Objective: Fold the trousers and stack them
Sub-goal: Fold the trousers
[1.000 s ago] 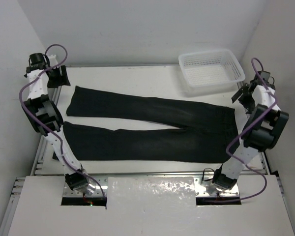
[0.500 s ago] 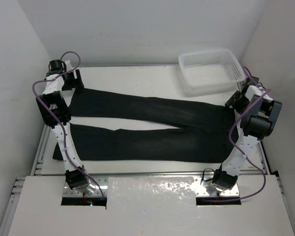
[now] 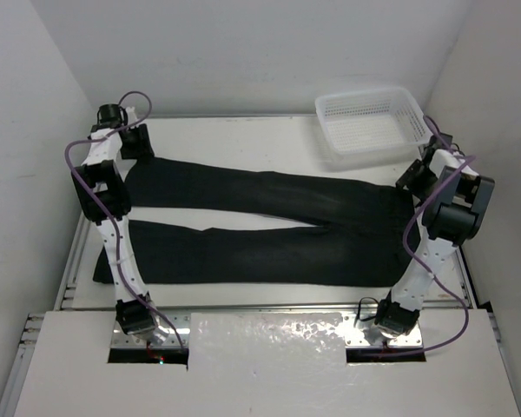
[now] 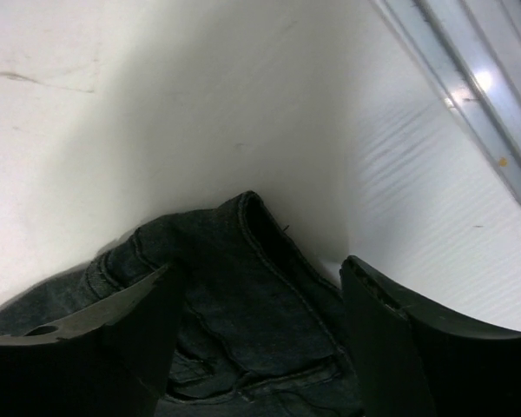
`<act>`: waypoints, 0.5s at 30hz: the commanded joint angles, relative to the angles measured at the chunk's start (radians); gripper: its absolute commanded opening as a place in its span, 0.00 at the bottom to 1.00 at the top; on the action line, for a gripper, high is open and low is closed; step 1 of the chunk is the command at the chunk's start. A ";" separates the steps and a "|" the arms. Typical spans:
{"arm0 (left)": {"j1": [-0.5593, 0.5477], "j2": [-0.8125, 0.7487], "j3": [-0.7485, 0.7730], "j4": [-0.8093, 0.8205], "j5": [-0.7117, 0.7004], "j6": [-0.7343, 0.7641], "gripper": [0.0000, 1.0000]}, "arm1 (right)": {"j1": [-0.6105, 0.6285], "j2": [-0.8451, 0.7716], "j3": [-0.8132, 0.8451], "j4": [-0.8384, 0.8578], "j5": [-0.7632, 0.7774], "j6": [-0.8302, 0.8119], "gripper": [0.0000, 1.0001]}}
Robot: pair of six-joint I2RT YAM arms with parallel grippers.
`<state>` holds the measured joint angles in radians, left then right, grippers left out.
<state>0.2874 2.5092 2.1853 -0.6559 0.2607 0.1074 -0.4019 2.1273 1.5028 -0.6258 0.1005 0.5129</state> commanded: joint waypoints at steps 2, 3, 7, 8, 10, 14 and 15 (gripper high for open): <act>-0.007 0.002 0.024 -0.057 -0.012 0.000 0.40 | 0.037 0.075 0.002 0.012 -0.012 0.027 0.57; -0.007 0.007 0.034 -0.057 -0.011 0.000 0.26 | 0.037 0.082 -0.003 0.012 -0.015 0.032 0.43; 0.002 -0.009 0.045 -0.034 0.024 0.012 0.00 | 0.037 0.056 -0.022 0.038 -0.039 0.030 0.09; 0.007 -0.029 0.056 -0.024 0.034 0.018 0.00 | 0.038 0.045 -0.030 0.058 -0.045 0.021 0.00; 0.025 -0.058 0.067 -0.008 0.057 0.031 0.00 | 0.037 0.002 -0.036 0.077 -0.070 0.006 0.00; 0.055 -0.182 0.073 0.007 0.064 0.100 0.00 | 0.031 -0.111 -0.073 0.141 -0.135 -0.030 0.00; 0.061 -0.205 0.067 -0.008 0.066 0.133 0.00 | 0.025 -0.145 -0.117 0.164 -0.159 -0.031 0.00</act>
<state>0.3096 2.4805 2.2047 -0.7036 0.3054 0.1585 -0.3737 2.0823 1.4403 -0.5259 0.0105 0.5140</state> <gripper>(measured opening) 0.066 0.009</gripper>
